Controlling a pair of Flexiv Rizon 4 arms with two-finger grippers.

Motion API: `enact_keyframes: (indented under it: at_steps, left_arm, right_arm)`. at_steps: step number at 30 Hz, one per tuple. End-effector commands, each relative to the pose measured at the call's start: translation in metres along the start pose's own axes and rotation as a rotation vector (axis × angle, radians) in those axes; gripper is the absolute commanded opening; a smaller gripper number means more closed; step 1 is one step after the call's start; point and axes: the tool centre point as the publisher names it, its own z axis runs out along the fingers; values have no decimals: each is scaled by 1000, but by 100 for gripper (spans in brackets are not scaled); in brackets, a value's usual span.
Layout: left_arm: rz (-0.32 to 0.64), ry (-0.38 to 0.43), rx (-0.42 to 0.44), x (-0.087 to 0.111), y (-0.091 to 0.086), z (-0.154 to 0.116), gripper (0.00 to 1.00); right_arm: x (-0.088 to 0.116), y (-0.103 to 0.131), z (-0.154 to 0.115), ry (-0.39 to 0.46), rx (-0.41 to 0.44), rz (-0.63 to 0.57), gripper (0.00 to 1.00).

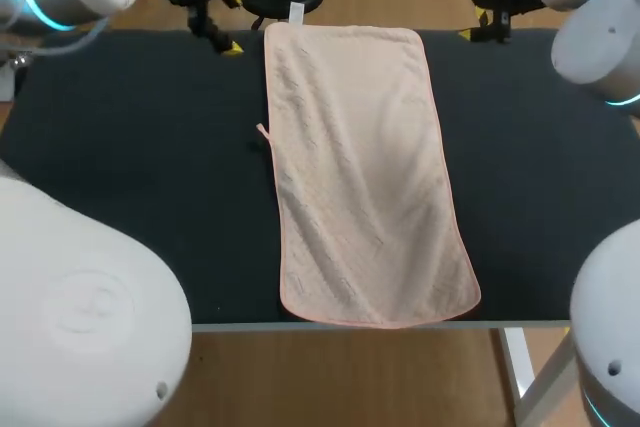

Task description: Fold the towel

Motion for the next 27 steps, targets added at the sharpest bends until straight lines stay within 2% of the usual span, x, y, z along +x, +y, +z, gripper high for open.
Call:
enact_keyframes:
  at_steps: [1,3,4,7,10,18,23,27]
  left_arm:
    - [-12,56,-242,-12,-23,29,100]
    - [-29,40,-232,-11,-30,34,100]
    - [-30,26,-233,-11,-32,37,100]
    - [-56,4,-236,-10,-39,45,100]
    - [-80,-12,-242,-8,-42,53,100]
    - [-72,-28,-267,1,-50,65,100]
    - [-88,33,-270,18,-47,73,100]
    - [-65,92,-284,35,-50,80,100]
  right_arm:
    - [-3,4,12,77,67,11,100]
    - [1,4,17,113,65,25,100]
    - [4,5,19,127,91,32,100]
    - [10,4,26,152,118,106,100]
    - [16,5,30,185,114,155,100]
    - [25,15,38,329,144,91,100]
    - [34,21,44,374,178,52,100]
    - [46,26,48,393,173,40,100]
